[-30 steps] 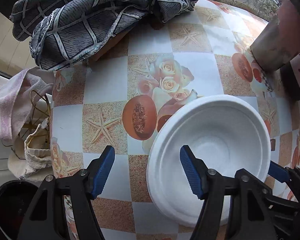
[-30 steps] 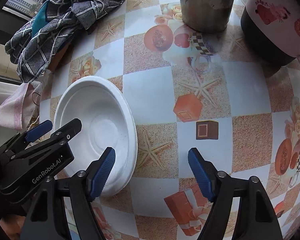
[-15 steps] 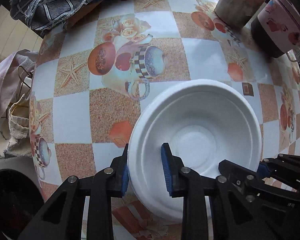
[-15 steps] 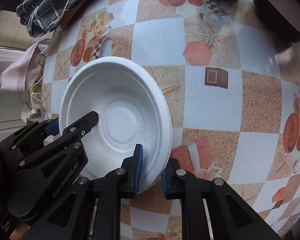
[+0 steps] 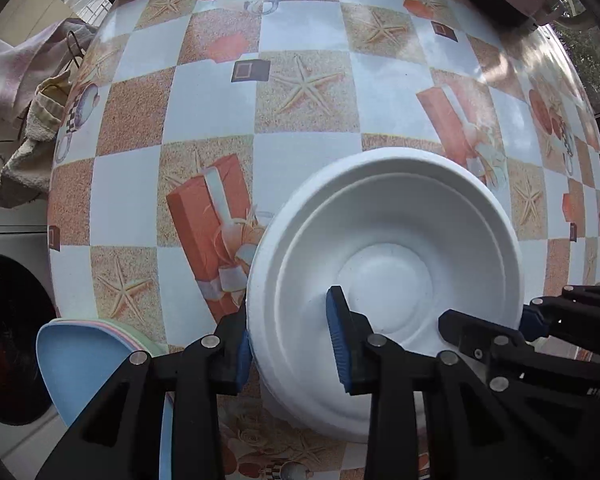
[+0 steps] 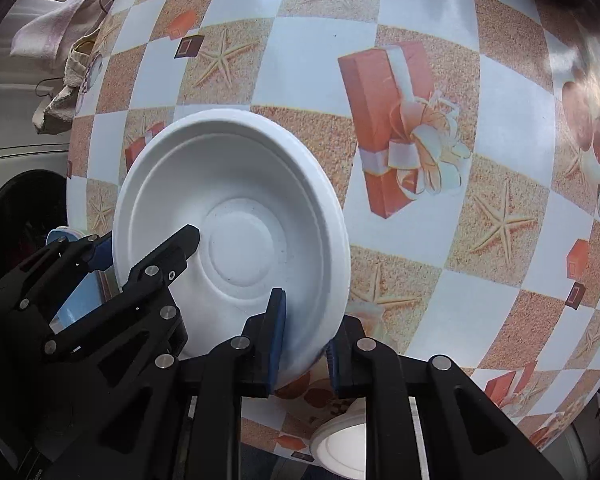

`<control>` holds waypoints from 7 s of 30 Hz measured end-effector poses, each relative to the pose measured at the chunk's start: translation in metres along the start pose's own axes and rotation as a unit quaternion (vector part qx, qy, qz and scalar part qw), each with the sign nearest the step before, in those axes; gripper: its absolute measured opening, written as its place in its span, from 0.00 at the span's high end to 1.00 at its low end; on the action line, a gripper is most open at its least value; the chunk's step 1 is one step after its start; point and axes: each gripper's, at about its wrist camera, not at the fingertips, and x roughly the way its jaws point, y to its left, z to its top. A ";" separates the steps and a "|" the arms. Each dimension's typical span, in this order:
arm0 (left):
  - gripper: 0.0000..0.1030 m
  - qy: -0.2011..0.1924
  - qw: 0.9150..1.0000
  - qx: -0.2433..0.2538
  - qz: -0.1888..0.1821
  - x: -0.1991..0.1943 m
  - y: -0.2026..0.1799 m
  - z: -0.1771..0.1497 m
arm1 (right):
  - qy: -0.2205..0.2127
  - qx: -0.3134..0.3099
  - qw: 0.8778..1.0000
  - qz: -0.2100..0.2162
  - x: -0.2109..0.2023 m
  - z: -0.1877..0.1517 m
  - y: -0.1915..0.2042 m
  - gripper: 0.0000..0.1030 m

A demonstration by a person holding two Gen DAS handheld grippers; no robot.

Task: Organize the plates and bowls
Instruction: 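Lift the white bowl with both grippers and carry it to the bowl stack, then lower the white bowl onto the bowl stack and open both grippers, then move both open grippers to the rim of the white bowl stack, then close both grippers on the white bowl stack's rim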

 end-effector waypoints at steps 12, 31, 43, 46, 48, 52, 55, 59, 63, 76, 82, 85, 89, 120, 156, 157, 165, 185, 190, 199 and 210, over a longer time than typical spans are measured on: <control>0.64 0.028 1.000 0.002 -0.006 0.007 -0.004 -0.078 | 0.008 -0.017 1.000 -0.017 0.020 -0.073 0.013 0.80; 0.61 0.034 0.994 0.100 -0.018 0.014 -0.064 -0.138 | -0.019 0.058 0.998 -0.024 0.039 -0.098 -0.002 0.80; 0.61 0.040 0.993 0.114 -0.009 0.016 -0.071 -0.122 | -0.030 0.078 0.996 -0.012 0.048 -0.102 0.002 0.80; 0.61 0.041 0.992 0.116 -0.009 0.017 -0.069 -0.126 | -0.029 0.080 0.996 -0.010 0.049 -0.100 0.003 0.80; 0.61 0.040 0.992 0.120 -0.009 0.017 -0.070 -0.126 | -0.026 0.084 0.996 -0.007 0.054 -0.116 -0.008 0.80; 0.61 0.046 0.991 0.126 -0.011 0.014 -0.067 -0.128 | -0.016 0.068 0.997 -0.008 0.048 -0.126 -0.012 0.80; 0.61 0.040 0.991 0.124 -0.011 0.003 -0.058 -0.128 | -0.020 0.055 0.998 -0.001 0.037 -0.124 -0.005 0.80; 0.57 0.022 0.992 0.123 -0.004 -0.019 -0.048 -0.123 | -0.041 0.037 0.998 0.005 0.017 -0.119 0.009 0.80; 0.57 -0.001 0.993 0.121 -0.007 -0.044 -0.044 -0.116 | -0.073 0.031 0.997 0.007 -0.009 -0.120 0.016 0.80; 0.57 -0.048 0.971 0.233 -0.021 -0.082 -0.134 -0.085 | -0.156 0.179 0.971 0.030 -0.076 -0.172 -0.068 0.80; 0.57 -0.033 0.957 0.287 -0.022 -0.065 -0.188 -0.085 | -0.148 0.250 0.956 0.034 -0.070 -0.195 -0.117 0.80; 0.57 -0.026 0.953 0.300 -0.022 -0.054 -0.204 -0.085 | -0.143 0.267 0.953 0.031 -0.063 -0.200 -0.134 0.80; 0.55 -0.034 0.949 0.313 -0.003 -0.047 -0.211 -0.085 | -0.135 0.273 0.952 0.027 -0.055 -0.199 -0.146 0.80; 0.00 0.020 0.961 0.271 -0.043 -0.059 -0.135 -0.107 | -0.149 0.291 0.945 -0.005 -0.056 -0.230 -0.135 0.01; 0.00 0.023 0.959 0.280 -0.042 -0.057 -0.143 -0.105 | -0.118 0.301 0.946 -0.004 -0.043 -0.228 -0.141 0.01; 0.00 0.023 0.959 0.280 -0.042 -0.057 -0.143 -0.105 | -0.117 0.301 0.946 -0.005 -0.043 -0.227 -0.141 0.01; 0.00 0.024 0.959 0.280 -0.042 -0.057 -0.144 -0.105 | -0.108 0.302 0.947 -0.004 -0.038 -0.228 -0.143 0.01; 0.00 0.013 0.968 0.249 -0.025 -0.027 -0.178 -0.077 | -0.083 0.303 0.949 -0.034 -0.021 -0.210 -0.173 0.01; 0.00 0.016 0.978 0.207 -0.023 -0.010 -0.171 -0.067 | -0.081 0.276 0.957 -0.036 -0.013 -0.192 -0.177 0.01; 0.00 0.044 0.980 0.196 0.018 0.030 -0.168 -0.059 | -0.050 0.204 0.977 -0.048 0.016 -0.151 -0.178 0.01; 0.00 0.050 0.983 0.177 -0.012 0.046 -0.165 -0.044 | -0.069 0.214 0.974 -0.025 0.017 -0.154 -0.192 0.00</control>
